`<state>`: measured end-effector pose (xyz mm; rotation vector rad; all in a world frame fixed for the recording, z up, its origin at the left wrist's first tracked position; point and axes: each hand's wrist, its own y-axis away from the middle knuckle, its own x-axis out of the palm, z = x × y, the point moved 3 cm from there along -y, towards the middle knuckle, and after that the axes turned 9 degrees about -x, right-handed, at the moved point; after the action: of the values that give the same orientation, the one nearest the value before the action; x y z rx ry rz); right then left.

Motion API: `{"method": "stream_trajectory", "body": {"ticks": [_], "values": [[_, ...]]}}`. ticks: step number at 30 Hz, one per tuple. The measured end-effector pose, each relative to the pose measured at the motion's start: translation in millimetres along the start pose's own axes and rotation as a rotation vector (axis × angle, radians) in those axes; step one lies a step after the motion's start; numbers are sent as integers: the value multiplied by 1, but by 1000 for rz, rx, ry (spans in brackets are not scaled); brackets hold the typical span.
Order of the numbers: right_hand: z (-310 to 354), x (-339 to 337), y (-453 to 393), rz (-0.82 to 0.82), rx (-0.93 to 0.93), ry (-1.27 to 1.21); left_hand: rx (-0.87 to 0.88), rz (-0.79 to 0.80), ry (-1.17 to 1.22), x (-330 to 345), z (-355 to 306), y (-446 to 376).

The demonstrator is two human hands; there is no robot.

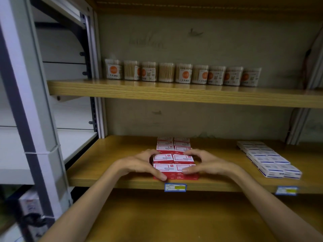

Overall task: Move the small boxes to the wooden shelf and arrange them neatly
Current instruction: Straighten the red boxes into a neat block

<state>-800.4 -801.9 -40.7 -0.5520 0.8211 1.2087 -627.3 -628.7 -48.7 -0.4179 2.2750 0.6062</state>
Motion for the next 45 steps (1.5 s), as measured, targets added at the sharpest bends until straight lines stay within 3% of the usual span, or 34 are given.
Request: {"method": "stream_trajectory", "body": {"ticks": [4, 14, 30, 39, 45], "values": [[-2, 3, -5, 43, -1, 135, 47, -69, 13, 5, -1, -8], [-13, 16, -14, -106, -73, 21, 141, -91, 157, 11, 7, -17], [-16, 18, -19, -88, -57, 50, 112, -231, -225, 16, -3, -23], [-15, 21, -16, -109, -65, 54, 104, -248, -136, 20, -5, -20], [-33, 3, 3, -39, -51, -2, 75, -130, 18, -2, 17, 4]]}}
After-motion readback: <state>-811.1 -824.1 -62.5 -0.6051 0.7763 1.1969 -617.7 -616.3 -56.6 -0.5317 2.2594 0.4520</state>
